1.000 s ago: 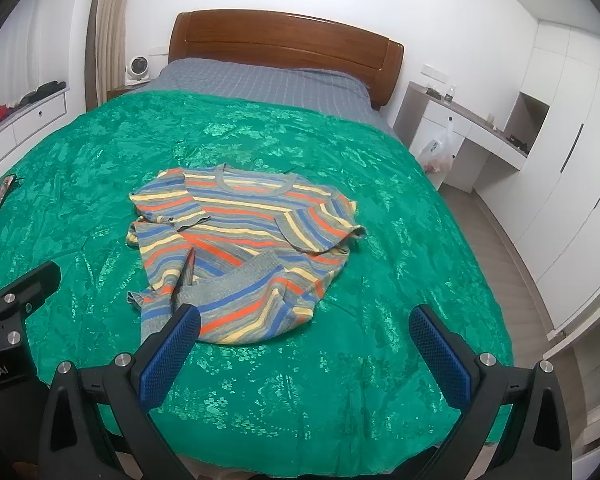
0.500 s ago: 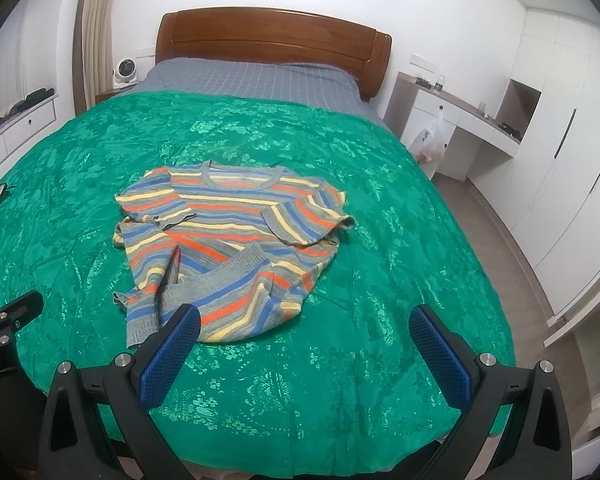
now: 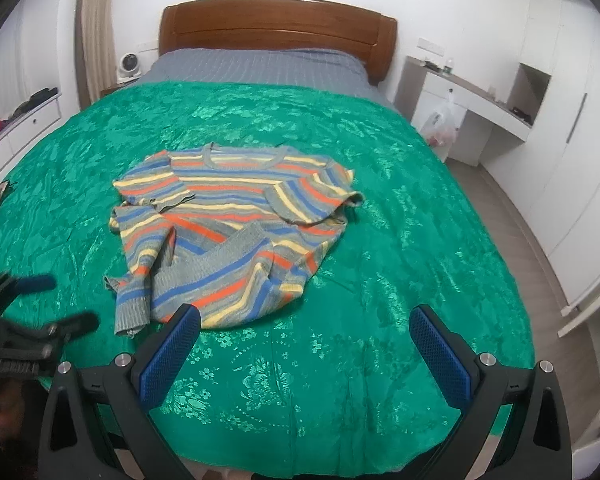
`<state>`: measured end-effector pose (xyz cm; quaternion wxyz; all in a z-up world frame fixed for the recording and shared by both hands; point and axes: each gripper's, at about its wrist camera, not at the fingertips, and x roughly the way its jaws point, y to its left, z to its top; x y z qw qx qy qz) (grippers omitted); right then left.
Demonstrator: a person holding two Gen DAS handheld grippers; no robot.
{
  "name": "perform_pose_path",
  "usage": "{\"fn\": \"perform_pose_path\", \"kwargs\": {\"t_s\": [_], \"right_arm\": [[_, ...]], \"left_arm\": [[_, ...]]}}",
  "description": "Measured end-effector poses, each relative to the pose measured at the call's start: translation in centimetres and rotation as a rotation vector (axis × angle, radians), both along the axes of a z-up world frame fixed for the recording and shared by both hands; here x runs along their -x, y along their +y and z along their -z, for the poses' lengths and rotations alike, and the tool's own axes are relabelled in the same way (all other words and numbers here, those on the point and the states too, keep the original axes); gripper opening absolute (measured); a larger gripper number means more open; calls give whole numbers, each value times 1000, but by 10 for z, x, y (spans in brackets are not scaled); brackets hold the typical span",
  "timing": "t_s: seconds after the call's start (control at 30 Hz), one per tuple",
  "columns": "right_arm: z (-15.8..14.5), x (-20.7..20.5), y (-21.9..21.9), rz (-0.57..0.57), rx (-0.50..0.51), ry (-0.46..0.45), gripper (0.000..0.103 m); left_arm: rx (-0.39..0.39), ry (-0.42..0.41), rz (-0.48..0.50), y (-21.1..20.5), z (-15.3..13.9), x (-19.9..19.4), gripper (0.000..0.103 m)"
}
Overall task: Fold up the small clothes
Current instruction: 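Grasp the sweater hem with both grippers and lift it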
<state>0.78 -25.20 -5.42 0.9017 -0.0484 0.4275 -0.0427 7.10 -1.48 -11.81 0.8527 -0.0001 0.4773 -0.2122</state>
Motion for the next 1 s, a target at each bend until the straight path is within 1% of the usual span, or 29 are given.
{"fn": "perform_pose_path", "kwargs": {"t_s": [0.07, 0.13, 0.17, 0.2, 0.23, 0.27, 0.3, 0.37, 0.4, 0.43, 0.47, 0.5, 0.53, 0.57, 0.6, 0.63, 0.67, 0.73, 0.8, 0.83, 0.9, 0.97, 1.0], "right_arm": [[9, -4, -6, -12, -17, 21, 103], [20, -14, -12, -35, -35, 23, 103], [27, -23, -13, -77, -49, 16, 103], [33, -33, -13, -115, -58, 20, 103], [41, -44, -13, -151, -68, 33, 103], [51, -61, -13, -188, -89, 58, 102], [60, -74, -13, -210, -105, 78, 102], [79, -99, -8, -241, -114, 134, 100], [88, -108, -4, -266, -123, 157, 95], [99, -119, 1, -298, -141, 186, 84], [107, -125, 6, -313, -140, 210, 75], [117, -130, 11, -328, -125, 248, 49], [126, -132, 15, -344, -116, 287, 13], [129, -129, 16, -356, -124, 304, 7], [125, -123, 14, -355, -135, 288, 7], [116, -111, 8, -354, -159, 257, 7], [109, -102, 2, -355, -179, 240, 7], [88, -71, -19, -360, -246, 203, 7], [76, -46, -37, -363, -270, 190, 7], [74, -29, -46, -365, -263, 191, 7], [82, -8, -57, -359, -218, 210, 7], [101, 8, -70, -339, -168, 248, 8], [113, 13, -78, -309, -155, 281, 8]], "left_arm": [[-36, 3, 59, -14, 6, -5, 102], [-96, 1, 105, -31, 16, -7, 96], [-114, 13, 104, -33, 22, -10, 78], [-127, 45, 94, -35, 30, -14, 48], [-119, 83, 84, -32, 37, -18, 33], [-85, 127, 65, -26, 43, -21, 9], [-39, 151, 35, -17, 46, -24, 7], [15, 147, -23, -1, 42, -24, 6], [39, 144, -43, 7, 39, -23, 5], [63, 139, -62, 17, 35, -21, 5], [84, 131, -88, 30, 28, -18, 5], [94, 126, -100, 37, 24, -16, 5], [112, 121, -116, 48, 18, -12, 5], [133, 120, -132, 61, 12, -6, 5], [153, 121, -146, 75, 6, 0, 5], [169, 123, -158, 88, 1, 7, 5], [178, 125, -165, 95, -2, 11, 5], [182, 132, -173, 115, -7, 27, 5], [180, 151, -175, 124, -3, 37, 5], [187, 170, -180, 127, 2, 42, 5], [183, 205, -185, 127, 18, 46, 5], [144, 234, -193, 121, 36, 48, 5], [141, 250, -193, 119, 43, 50, 5]]}}
